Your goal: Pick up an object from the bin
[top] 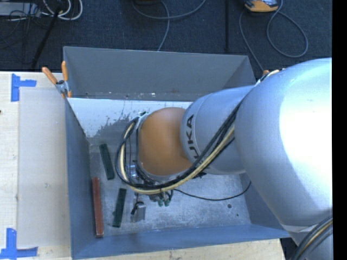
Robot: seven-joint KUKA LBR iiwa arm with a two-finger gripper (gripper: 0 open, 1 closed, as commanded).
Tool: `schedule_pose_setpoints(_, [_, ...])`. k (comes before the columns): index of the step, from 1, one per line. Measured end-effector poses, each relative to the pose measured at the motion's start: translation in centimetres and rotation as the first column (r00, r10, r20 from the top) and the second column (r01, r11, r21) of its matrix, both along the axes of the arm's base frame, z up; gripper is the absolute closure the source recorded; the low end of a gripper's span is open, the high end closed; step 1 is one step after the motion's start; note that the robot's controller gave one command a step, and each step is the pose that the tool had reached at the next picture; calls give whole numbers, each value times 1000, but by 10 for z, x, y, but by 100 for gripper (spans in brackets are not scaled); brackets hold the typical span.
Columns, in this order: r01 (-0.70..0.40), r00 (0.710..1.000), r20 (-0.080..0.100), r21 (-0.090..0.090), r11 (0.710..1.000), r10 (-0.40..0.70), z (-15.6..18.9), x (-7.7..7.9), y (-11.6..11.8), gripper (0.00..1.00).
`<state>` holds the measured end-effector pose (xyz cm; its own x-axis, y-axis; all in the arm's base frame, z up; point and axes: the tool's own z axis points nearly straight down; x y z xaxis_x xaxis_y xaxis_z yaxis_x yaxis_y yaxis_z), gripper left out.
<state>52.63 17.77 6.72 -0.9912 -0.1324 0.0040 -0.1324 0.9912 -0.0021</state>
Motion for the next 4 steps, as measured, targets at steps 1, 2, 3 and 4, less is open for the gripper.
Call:
schedule_pose_setpoints(1, [-249,969,6,3,969,249,3,41,9,0])
schedule_pose_setpoints(2, [-562,827,7,1,827,562,4,-10,43,0])
schedule_pose_setpoints(3, [-560,829,4,4,828,560,2,-11,43,100])
schedule_pose_setpoints(4, [-609,793,9,0,793,609,152,-57,1,100])
